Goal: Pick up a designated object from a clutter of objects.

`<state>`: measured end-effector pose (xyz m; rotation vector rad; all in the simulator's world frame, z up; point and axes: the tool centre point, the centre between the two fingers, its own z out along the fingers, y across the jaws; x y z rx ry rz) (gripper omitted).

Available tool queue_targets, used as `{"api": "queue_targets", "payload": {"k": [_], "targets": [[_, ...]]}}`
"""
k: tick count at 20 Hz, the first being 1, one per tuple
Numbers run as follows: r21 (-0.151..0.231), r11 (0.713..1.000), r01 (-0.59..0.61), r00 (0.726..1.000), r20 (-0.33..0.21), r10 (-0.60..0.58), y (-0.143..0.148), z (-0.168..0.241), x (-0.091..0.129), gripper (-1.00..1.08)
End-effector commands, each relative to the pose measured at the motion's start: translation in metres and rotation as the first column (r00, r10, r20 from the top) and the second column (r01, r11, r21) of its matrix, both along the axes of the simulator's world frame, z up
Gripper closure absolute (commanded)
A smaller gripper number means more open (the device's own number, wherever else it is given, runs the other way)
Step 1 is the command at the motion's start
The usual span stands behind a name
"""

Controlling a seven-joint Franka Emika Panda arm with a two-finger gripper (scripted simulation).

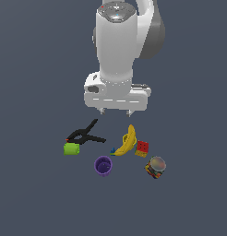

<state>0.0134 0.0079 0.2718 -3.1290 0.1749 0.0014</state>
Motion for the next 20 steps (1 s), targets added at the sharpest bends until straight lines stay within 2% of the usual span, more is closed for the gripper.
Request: {"api": "queue_targets", "payload": {"k": [1, 9, 20], "targets": [[-0.001, 0.999, 0.045, 0.999, -0.001, -0.045, 0.005, -0.012, 0.003, -0.92], [-0.005, 0.977, 0.211, 0.978, -0.001, -0.211, 0.024, -0.057, 0.013, -0.92], [-0.007, 0.916, 0.400, 0.916, 0.000, -0.400, 0.047, -0.111, 0.018, -0.92]]}}
